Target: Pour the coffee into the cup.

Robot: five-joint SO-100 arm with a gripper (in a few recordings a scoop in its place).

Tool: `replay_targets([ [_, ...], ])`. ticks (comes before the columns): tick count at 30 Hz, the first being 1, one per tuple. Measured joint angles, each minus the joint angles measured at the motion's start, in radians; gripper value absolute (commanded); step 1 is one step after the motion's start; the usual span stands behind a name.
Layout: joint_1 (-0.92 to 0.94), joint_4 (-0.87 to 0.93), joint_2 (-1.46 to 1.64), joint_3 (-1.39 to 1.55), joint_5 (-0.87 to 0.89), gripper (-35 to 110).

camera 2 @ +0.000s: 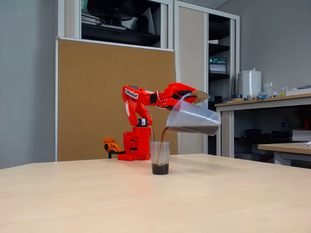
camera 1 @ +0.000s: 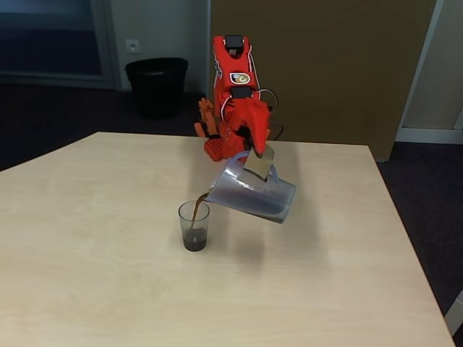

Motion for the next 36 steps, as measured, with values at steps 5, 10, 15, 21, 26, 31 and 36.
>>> replay_targets([
  [5, 0.0, -0.012, -0.003, 0.0, 0.005, 0],
  [10, 0.0, -0.018, -0.003, 0.0, 0.017, 0],
  [15, 0.0, -0.018, -0.003, 0.0, 0.02, 0],
  [21, 0.0, -0.032, -0.003, 0.0, 0.02, 0],
  [26, 0.0, -0.032, -0.003, 0.0, 0.035, 0],
  [31, 0.0, -0.037, -0.003, 0.0, 0.038, 0],
  [36, 0.0, -0.037, -0.003, 0.0, 0.038, 0],
])
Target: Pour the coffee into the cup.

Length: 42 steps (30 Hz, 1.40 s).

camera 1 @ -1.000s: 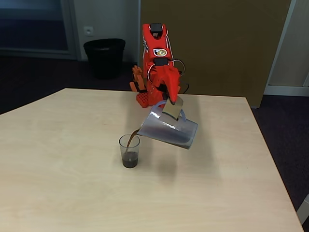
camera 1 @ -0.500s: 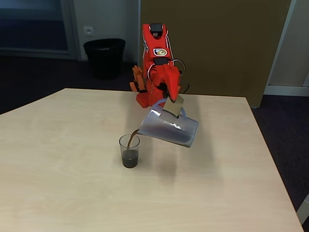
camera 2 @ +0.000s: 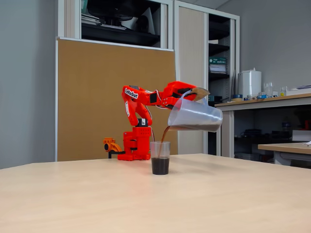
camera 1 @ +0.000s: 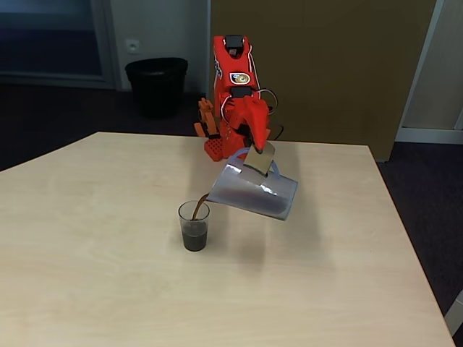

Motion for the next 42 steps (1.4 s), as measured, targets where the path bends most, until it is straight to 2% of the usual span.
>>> replay_targets([
  [16, 0.0, 0.002, 0.0, 0.0, -0.018, 0],
  [34, -0.005, 0.129, -0.046, -0.002, -0.331, 0],
  [42, -0.011, 0.241, -0.075, -0.041, -0.448, 0],
])
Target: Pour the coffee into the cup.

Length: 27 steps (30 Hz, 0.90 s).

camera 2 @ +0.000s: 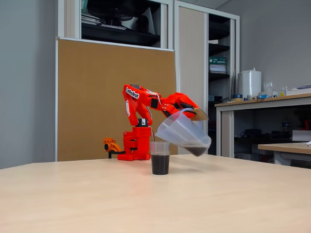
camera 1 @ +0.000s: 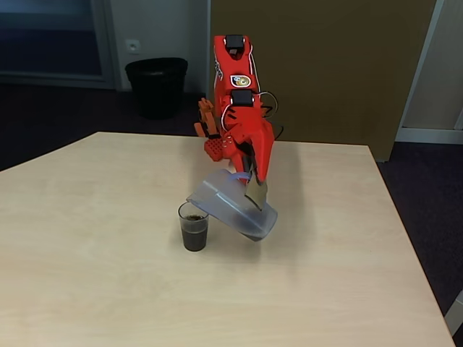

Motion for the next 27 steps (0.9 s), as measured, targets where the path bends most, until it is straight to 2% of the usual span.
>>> replay_targets([
  [18, -0.097, 0.192, -0.156, -0.252, -0.232, 0],
  [27, -0.196, 0.348, -0.304, -0.471, -0.499, 0],
])
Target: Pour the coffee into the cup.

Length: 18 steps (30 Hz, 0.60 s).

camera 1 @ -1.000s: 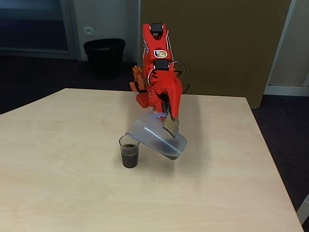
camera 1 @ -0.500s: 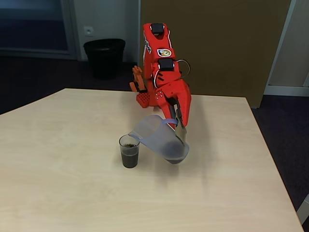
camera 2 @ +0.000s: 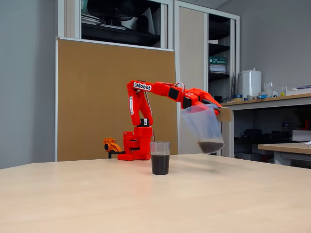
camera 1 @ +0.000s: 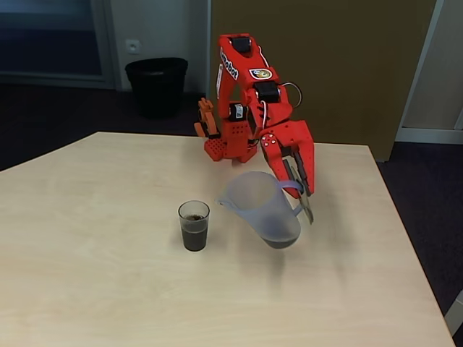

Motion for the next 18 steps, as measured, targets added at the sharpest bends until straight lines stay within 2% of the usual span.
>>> replay_targets([
  [11, -0.089, -0.184, -0.204, 0.008, -0.457, 0],
  [18, -0.123, -0.298, -0.331, 0.009, -0.64, 0],
])
